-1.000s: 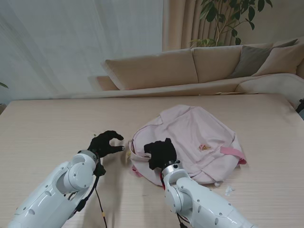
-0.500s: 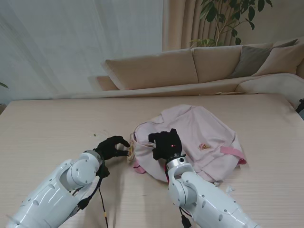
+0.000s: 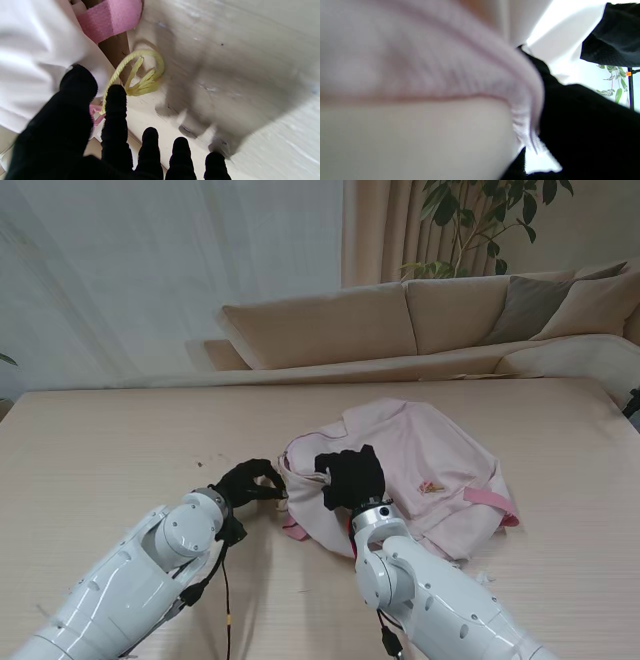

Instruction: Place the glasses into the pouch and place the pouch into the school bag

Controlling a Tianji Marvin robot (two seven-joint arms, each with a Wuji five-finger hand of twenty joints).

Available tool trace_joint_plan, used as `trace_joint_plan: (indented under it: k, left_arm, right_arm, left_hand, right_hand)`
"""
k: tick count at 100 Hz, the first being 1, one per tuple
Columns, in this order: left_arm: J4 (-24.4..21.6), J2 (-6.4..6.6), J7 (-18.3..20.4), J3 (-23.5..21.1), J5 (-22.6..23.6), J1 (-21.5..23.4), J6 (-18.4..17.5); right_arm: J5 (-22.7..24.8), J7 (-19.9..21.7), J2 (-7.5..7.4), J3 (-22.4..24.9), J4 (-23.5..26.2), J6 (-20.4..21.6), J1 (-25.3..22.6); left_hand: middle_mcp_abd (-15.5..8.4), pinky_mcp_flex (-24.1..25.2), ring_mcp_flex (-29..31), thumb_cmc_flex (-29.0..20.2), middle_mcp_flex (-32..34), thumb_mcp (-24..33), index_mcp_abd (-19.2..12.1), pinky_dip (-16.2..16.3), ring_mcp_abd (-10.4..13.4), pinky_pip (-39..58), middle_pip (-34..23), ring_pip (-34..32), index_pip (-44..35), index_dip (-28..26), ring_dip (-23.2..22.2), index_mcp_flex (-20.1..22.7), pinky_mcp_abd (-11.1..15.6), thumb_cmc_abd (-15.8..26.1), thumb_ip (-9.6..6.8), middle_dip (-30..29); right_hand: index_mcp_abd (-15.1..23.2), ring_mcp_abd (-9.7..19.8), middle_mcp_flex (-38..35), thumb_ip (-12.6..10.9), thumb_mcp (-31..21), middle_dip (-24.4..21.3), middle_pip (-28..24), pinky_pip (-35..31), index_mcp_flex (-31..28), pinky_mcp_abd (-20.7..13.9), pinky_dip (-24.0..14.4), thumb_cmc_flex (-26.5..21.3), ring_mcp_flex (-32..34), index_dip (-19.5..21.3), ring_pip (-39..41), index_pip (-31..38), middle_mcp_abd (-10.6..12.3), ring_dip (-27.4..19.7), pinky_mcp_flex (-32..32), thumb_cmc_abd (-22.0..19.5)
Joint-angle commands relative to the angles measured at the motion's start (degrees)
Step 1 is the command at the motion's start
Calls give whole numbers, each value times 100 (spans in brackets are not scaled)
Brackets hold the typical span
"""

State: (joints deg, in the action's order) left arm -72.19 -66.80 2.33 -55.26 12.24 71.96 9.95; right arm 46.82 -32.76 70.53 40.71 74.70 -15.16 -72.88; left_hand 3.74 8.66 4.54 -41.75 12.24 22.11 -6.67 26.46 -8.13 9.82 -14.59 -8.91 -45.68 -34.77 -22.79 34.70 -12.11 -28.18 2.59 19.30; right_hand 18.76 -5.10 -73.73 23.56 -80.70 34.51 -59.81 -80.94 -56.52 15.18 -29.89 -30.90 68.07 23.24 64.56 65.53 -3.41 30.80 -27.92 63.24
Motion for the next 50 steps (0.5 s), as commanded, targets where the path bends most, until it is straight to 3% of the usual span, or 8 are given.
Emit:
trace_joint_plan:
  k: [1,4,10,13,21,31,38,50]
  left_arm:
    - [12,-77,167,16,-130,70,33]
    - [18,-82,167,21,-155,65,43]
    - [40,-78,205,44,-175,45,62]
    - [55,-64,264,61,-180,28,50]
    - [60,-32,451,89,-248,7,53]
    - [59,-21,417,136,-142,16,45]
    - [45,35,524,195,40,0,26]
    - [69,115,744,331,238,-87,-8]
  right_arm:
    - [4,55,18,24,-3,10,29]
    - [-1,48,21,27,-10,11,32]
    - [-8,36,25,30,-19,9,34]
    - [-9,31,27,31,-24,8,34]
    - [-22,10,39,23,-57,-9,48]
    - [-44,-19,56,5,-115,-22,79]
    - [-62,-32,68,0,-134,-32,91]
    - [-97,-50,86,-6,-151,-42,102]
  left_hand:
    - [-104,-347,-77,-189,-69,-519,-287,305,184,498,-144,-9,-168,-152,-9,290,-314,49,147,-41]
    - [-276,-340,-79,-163,-52,-538,-175,310,209,472,-148,6,90,94,6,326,-292,161,133,-58]
    - [-294,-319,-90,-134,-52,-544,-94,318,233,416,-125,36,290,338,30,434,-279,317,144,-94]
    - [-321,-329,-95,-233,-55,-851,-121,350,263,296,-93,76,270,493,53,460,-253,542,113,-147]
    - [-355,-316,-126,-362,-68,-1238,-66,402,312,23,-23,184,242,479,76,498,-194,798,20,-193]
    - [-341,-358,-115,-311,-51,-1357,18,472,309,-62,-64,161,229,437,40,582,-210,952,25,-171]
    - [-350,-367,-137,-94,-90,-1453,211,583,336,-159,107,235,910,771,79,374,-188,1289,-42,-271]
    - [-381,-312,-174,-41,-133,-1446,268,587,372,-250,277,351,1348,1062,115,164,-131,1448,-95,-323]
  right_hand:
    - [115,175,-9,-306,-645,66,-72,-180,-165,109,-38,-270,494,118,201,164,-356,121,-13,-160]
    - [115,175,-8,-306,-645,64,-71,-181,-164,110,-38,-271,493,119,200,164,-357,122,-15,-162]
    - [109,175,-5,-307,-643,62,-71,-181,-154,110,-37,-271,493,121,200,162,-358,124,-16,-177]
    - [107,178,-2,-306,-640,62,-73,-182,-153,111,-37,-263,490,123,199,162,-355,124,-16,-183]
    - [103,188,7,-307,-639,64,-78,-182,-141,111,-36,-258,475,127,195,161,-354,127,-16,-200]
    - [108,182,18,-306,-627,63,-82,-185,-118,103,-35,-255,466,136,199,167,-349,132,-16,-220]
    - [113,192,23,-305,-623,59,-83,-190,-111,99,-36,-257,465,138,199,172,-345,133,-25,-223]
    - [108,187,25,-306,-619,52,-86,-191,-111,99,-34,-254,457,131,195,179,-349,133,-25,-245]
